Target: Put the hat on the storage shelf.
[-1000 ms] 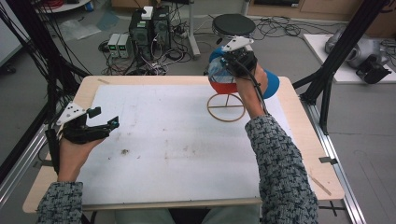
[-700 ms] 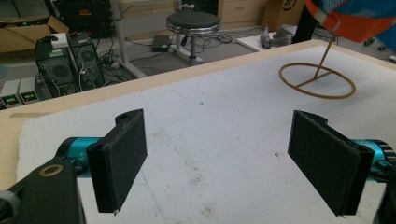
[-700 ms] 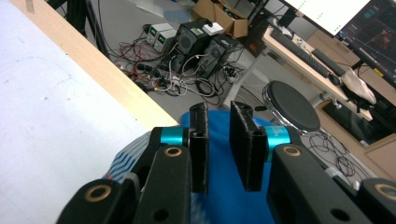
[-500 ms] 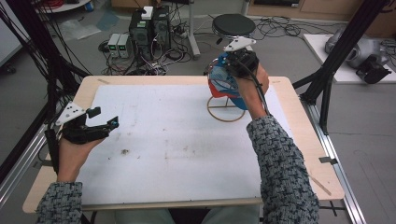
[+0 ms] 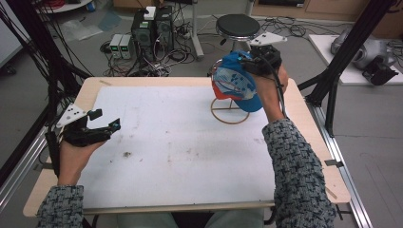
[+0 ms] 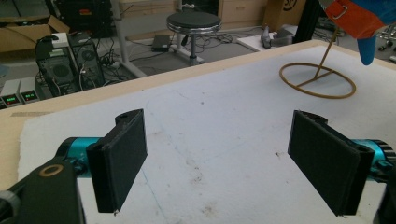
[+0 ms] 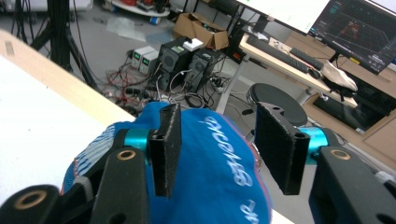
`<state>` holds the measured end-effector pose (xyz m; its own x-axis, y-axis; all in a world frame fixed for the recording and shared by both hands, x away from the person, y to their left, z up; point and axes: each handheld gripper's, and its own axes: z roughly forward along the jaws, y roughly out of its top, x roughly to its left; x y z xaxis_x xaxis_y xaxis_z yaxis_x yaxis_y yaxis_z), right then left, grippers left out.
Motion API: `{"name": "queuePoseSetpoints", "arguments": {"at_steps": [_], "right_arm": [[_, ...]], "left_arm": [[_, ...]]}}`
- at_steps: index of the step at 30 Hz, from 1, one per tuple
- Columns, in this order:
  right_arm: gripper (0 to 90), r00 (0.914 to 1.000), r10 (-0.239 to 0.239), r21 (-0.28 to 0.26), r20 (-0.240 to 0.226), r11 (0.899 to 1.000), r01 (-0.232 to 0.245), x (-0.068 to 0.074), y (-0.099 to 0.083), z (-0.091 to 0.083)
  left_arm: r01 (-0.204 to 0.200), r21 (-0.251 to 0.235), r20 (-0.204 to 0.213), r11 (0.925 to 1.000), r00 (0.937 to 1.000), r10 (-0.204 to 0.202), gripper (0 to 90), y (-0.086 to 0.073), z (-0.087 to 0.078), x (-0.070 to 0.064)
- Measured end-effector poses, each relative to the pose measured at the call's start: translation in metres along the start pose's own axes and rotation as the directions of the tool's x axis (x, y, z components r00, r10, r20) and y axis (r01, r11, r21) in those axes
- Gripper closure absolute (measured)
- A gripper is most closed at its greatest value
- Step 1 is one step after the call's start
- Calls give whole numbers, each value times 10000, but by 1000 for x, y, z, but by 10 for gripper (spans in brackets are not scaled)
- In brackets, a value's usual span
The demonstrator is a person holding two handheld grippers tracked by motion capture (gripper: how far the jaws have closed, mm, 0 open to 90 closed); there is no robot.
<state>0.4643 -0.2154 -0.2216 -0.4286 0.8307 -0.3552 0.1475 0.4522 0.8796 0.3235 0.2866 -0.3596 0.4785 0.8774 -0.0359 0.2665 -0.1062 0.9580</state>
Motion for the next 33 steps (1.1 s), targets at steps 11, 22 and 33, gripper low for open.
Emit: {"name": "queuePoseSetpoints", "arguments": {"at_steps": [11, 22, 33], "right_arm": [[349, 9904, 1200, -730, 692, 9907, -1150, -36, -10, -35], [257, 9713, 1932, -1623, 1390, 9720, -1701, -60, -28, -68], [197, 9448, 2943, -2239, 1438, 9397, -2586, -71, -64, -97]], "left_arm": [[-25, -3, 29, 10000, 10000, 25, 198, 1, -1, 0], [-1, 61, 26, 10000, 10000, 1, 198, 0, 0, -1], [-22, 109, 29, 9999, 10000, 22, 198, -1, 2, -1]]}}
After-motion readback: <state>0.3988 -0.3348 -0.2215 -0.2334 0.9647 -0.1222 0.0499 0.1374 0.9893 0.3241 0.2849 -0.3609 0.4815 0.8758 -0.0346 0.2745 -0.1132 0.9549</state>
